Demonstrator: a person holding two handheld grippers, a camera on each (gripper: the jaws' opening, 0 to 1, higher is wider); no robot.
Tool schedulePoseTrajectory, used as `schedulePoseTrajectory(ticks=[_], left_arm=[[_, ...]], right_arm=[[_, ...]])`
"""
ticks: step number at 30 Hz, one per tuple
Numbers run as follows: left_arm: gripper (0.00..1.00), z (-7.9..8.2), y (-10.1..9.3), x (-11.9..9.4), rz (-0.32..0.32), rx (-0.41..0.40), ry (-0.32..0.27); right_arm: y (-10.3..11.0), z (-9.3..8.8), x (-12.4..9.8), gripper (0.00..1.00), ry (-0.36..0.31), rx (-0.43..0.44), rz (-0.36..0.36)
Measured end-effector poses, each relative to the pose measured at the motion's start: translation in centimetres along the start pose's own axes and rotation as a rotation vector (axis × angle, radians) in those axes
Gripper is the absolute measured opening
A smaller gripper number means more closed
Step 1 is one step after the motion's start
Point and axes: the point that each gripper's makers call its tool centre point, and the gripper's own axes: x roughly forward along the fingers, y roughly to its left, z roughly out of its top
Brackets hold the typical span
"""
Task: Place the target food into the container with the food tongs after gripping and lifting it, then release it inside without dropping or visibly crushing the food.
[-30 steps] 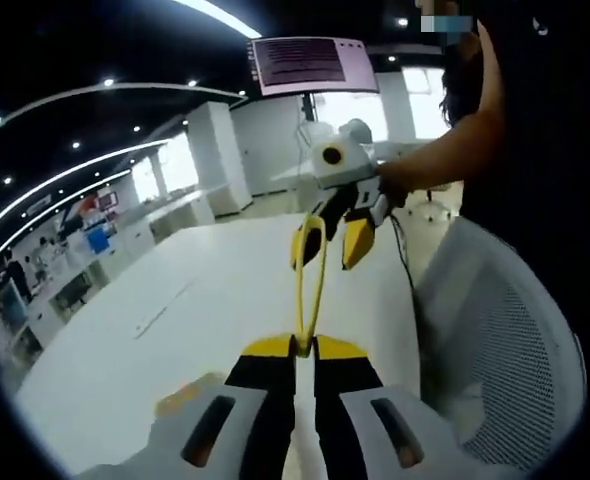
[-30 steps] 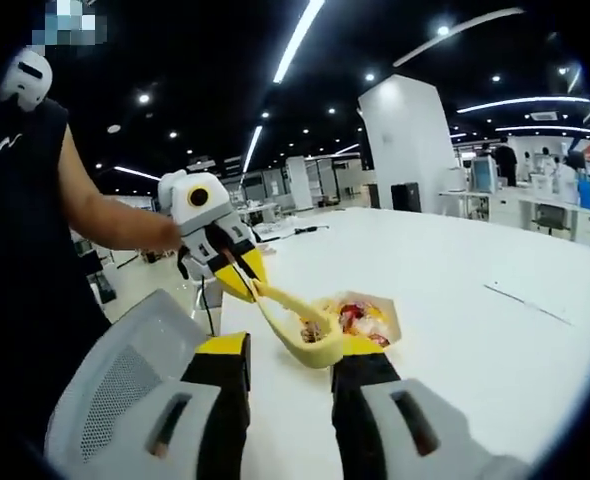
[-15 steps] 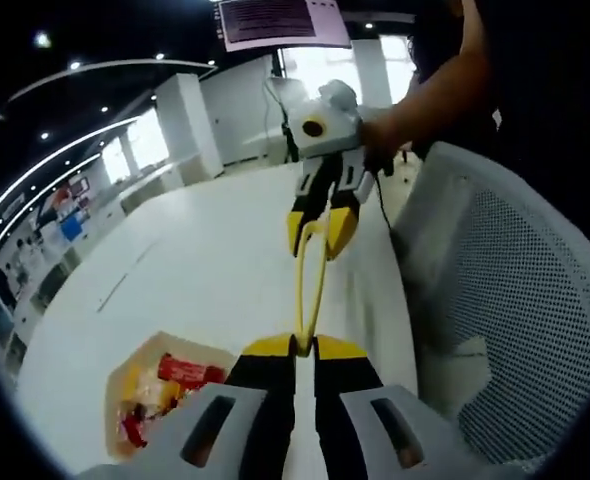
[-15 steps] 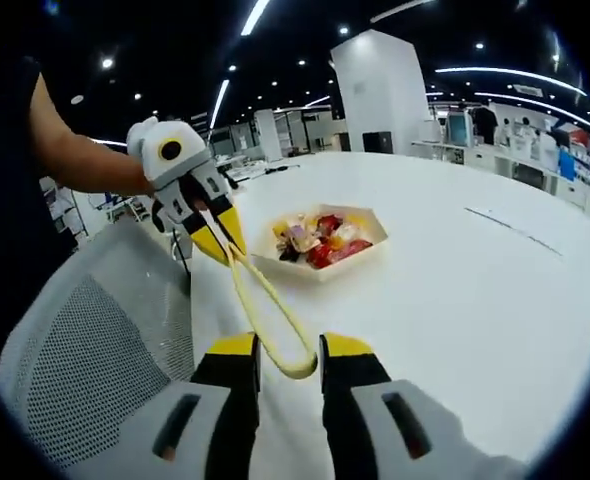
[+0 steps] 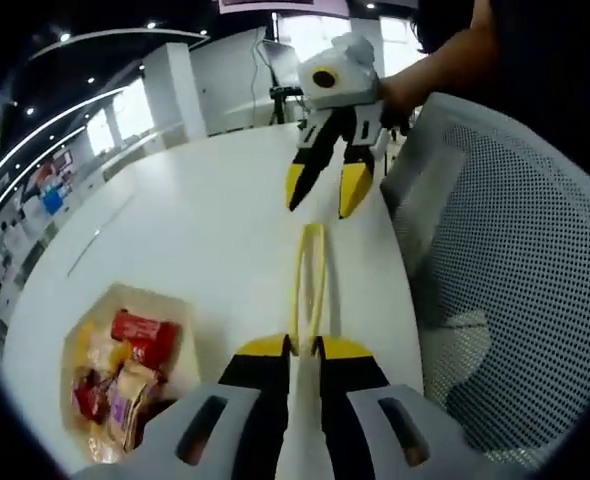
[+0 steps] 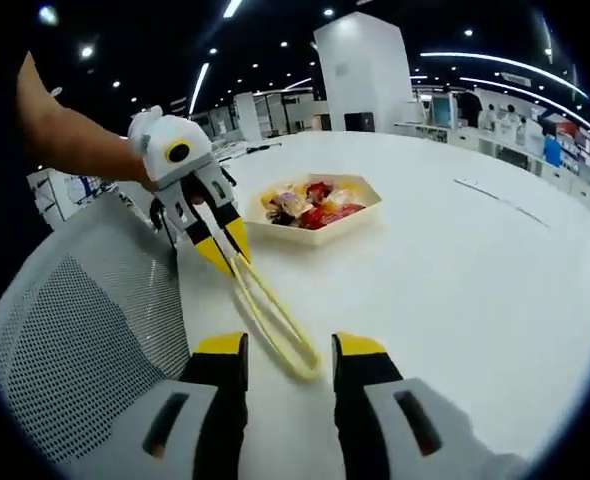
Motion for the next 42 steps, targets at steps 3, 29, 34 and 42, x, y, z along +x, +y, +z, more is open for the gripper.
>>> schedulePoseTrajectory(ticks=[3,29,34,42], left_arm=[[0.14,-1.4,-0.1,0.5,-0.014,0.033,0.063],[0.96,3.7,3.5,-10.6,0.439,-0.33,-0.219],[1.0,0.1,4.1,-15.0,0.503,-0.425,-0.263],[1.0,-1.9,4.5,-18.0,0.555,-0.487,-0.266]], right_arm=[[-0.5,1.9,-1.7,0.36,-0.072,-0.016,-0.082],[-3.8,5.8,-4.4,0.75,-0.152,-0.038,-0.194],[-3.2,5.8,-5.6,0.96,-0.142,-0.047,-0.283],[-3.0,3.7,-8.1,0.99,-0.098,0.084,-0.384]])
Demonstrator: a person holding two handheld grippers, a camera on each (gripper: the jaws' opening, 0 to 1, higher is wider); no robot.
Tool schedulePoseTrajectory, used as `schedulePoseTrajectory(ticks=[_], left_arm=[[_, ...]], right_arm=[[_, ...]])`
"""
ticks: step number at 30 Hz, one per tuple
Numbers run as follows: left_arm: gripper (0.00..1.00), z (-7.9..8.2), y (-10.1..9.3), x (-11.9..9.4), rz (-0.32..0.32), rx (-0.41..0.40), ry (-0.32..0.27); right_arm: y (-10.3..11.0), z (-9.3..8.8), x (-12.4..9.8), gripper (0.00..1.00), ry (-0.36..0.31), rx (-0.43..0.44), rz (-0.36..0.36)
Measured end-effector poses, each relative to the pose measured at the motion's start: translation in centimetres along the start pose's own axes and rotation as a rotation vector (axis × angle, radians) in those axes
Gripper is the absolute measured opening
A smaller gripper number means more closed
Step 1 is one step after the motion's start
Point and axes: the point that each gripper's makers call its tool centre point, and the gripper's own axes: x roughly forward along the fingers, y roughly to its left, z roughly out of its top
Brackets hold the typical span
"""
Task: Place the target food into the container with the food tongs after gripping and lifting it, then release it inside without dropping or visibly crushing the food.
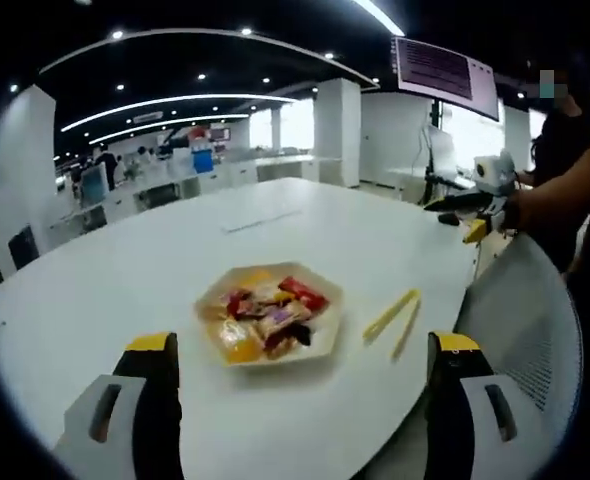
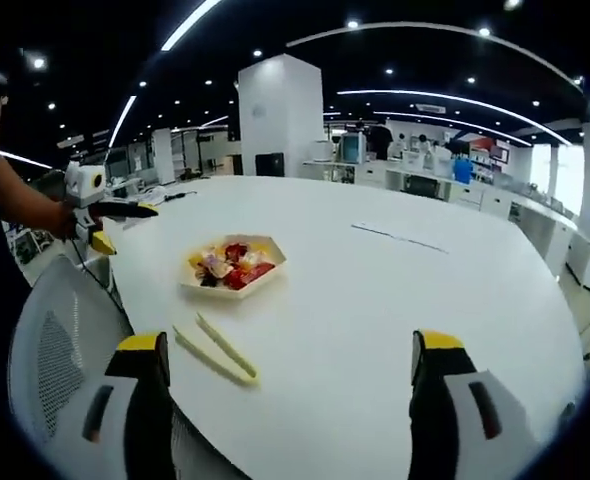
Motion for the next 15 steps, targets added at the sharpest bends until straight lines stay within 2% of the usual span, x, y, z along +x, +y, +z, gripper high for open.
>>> schedulePoseTrajectory(ticks=[2,4,6,7,9,10,12,14,15], left_arm=[[1.0,-0.1,-0.8,-0.2,0.0,-0.034,-0.018],[1.0,-0.5,-2.0,-0.2,0.003,-0.026,-0.028],[1.0,-1.3,-3.0,-0.3,0.022,-0.036,-0.013],[1.0,-1.4,-3.5,-0.3,0.024,-0.044,-0.006],[1.0,-1.4,-4.4,-0.2,0.027,-0.034,-0.031],[1.0,-1.5,-4.9,0.0,0.019,-0.028,-0.038],[1.0,-2.3,-5.2,0.6,0.024,-0.017,-0.006],[1.0,-2.1,-5.2,1.1,0.037,-0.01,-0.013],[1.0,-2.1,-5.2,1.2,0.04,-0.009,-0.014]], right_arm=[[-0.5,-1.8,-0.4,0.99,0.059,-0.029,-0.006],[-0.8,-2.3,-0.6,0.99,0.061,-0.008,-0.003],[-0.7,-2.4,-1.0,0.99,0.067,0.003,0.013],[-0.7,-2.2,-1.2,0.99,0.058,-0.003,0.014],[-0.9,-1.2,-1.3,0.99,-0.009,-0.057,0.028],[-1.1,-1.4,-1.4,0.99,-0.003,-0.051,0.023],[-1.4,-1.6,-1.7,0.99,0.01,-0.028,0.023],[-1.3,-1.2,-1.9,0.99,-0.034,-0.024,0.027],[-1.2,-1.4,-2.1,0.99,-0.029,-0.018,0.032]])
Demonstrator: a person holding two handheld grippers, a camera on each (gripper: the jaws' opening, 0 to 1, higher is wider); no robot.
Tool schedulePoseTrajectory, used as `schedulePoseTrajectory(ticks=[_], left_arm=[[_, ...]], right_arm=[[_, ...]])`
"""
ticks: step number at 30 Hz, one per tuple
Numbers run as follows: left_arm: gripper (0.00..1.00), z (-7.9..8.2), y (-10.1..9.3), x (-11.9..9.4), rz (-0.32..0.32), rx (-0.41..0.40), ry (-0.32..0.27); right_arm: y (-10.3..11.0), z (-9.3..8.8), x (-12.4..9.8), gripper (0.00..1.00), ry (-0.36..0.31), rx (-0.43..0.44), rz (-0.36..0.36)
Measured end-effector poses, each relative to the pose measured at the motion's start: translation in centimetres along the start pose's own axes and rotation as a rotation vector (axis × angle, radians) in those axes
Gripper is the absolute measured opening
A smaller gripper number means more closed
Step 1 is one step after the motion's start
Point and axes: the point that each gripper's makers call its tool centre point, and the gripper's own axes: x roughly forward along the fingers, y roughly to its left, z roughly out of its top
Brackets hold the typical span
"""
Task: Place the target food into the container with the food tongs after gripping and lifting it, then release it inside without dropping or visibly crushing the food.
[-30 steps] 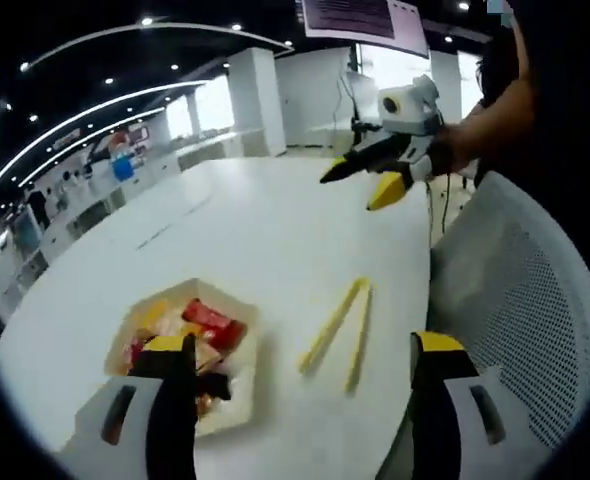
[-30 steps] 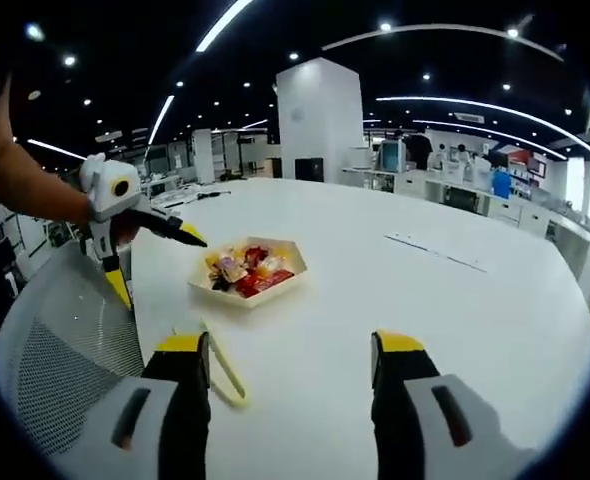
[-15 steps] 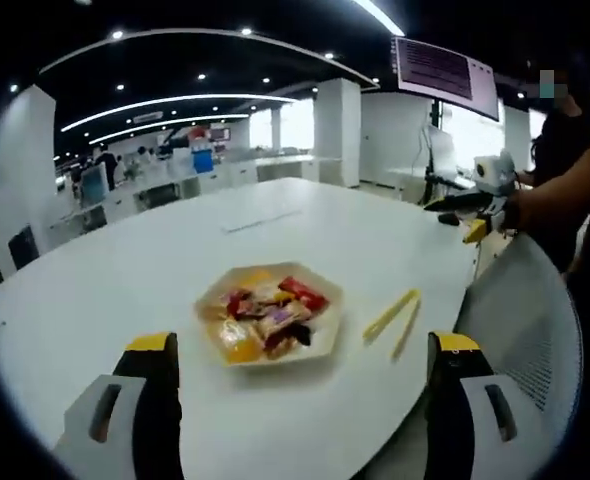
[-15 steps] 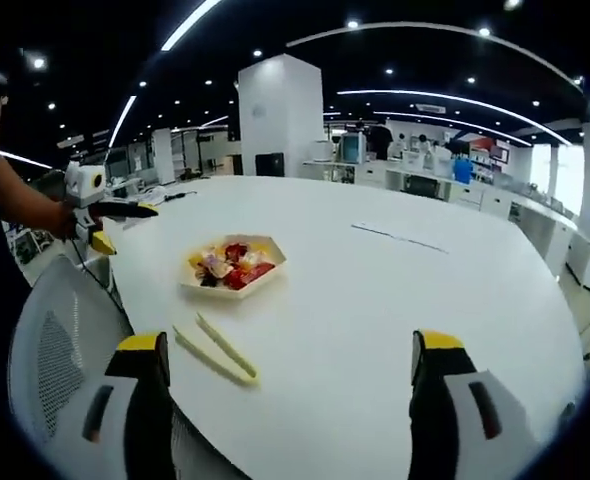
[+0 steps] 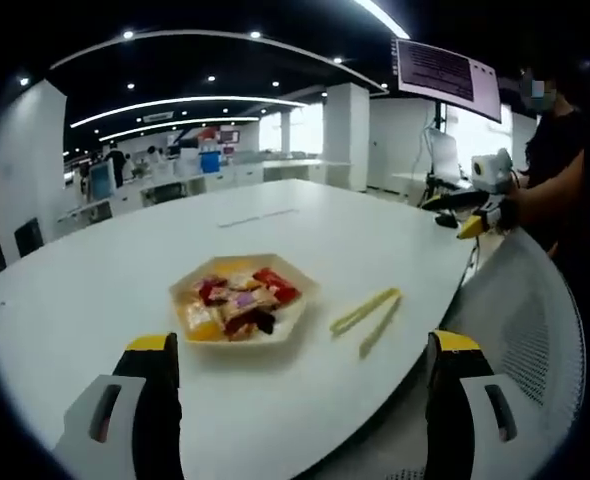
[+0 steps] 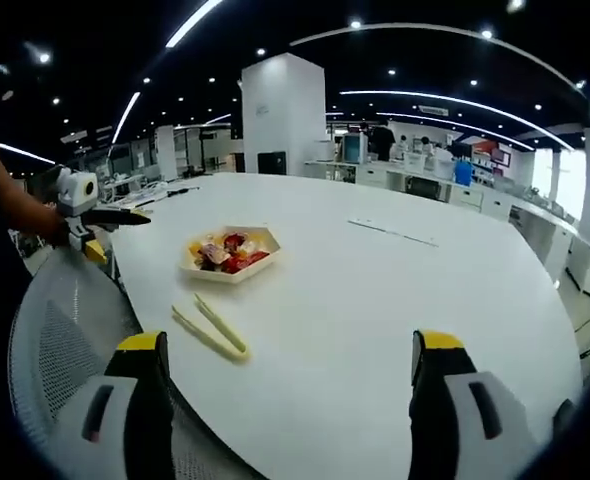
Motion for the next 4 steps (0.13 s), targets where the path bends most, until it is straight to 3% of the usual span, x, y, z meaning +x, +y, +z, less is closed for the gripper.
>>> schedulePoseTrajectory(ticks=[4], left_arm=[[1.0,0.62,0.52,0.66,0.038,0.009,-0.008]], right_arm=[[0.0,-1.17,-0.01,0.99,0.012,0.007,-0.002]])
